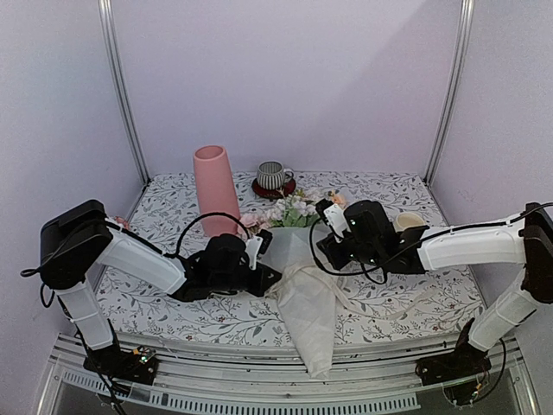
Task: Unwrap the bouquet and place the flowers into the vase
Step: Untie the half-tied ribbon from the folded wrapping paper.
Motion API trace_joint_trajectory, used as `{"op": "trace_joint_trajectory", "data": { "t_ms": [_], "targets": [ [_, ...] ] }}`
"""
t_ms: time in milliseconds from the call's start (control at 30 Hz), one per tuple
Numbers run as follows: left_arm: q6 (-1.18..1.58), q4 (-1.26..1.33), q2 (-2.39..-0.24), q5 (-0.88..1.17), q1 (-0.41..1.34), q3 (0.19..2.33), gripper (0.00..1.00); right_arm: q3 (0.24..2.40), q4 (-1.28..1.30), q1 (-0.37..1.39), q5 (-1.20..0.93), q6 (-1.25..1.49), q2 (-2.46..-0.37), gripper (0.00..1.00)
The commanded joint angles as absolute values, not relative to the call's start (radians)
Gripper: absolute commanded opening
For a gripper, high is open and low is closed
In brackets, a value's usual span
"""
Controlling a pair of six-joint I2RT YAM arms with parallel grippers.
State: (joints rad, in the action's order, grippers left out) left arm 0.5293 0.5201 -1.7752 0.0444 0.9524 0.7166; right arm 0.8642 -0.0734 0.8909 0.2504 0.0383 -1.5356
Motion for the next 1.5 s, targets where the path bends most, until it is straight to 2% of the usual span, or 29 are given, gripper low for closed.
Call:
{"op": "trace_joint_trajectory", "data": {
  "t_ms": [0,433,567,767,1233,1467],
  "targets": [
    [0.537,0.549,-1.772,0.050,0.943,0.700,0.00,0.842,-0.048,0.884,0.247,0.044,-1.492,0.36],
    [0.541,0.558,-1.770,0.051,0.943,0.694,0.00,0.725,-0.092,0.879,0.187,-0.079,-1.411,0.40],
    [0.539,0.558,-1.772,0.051,0.943,0.696,0.00,0.679,-0.117,0.880,0.073,-0.191,-1.399,0.46],
    [0.538,0.556,-1.772,0.051,0.943,0.696,0.00,0.665,-0.144,0.881,0.125,-0.256,-1.419,0.47],
    [0.538,0.555,-1.772,0.050,0.943,0.696,0.00,0.766,-0.190,0.890,0.287,-0.332,-1.619,0.46],
    [0.540,0.557,-1.772,0.049,0.944,0.695,0.00,0.812,-0.262,0.929,0.290,-0.358,-1.695,0.47]
  ]
}}
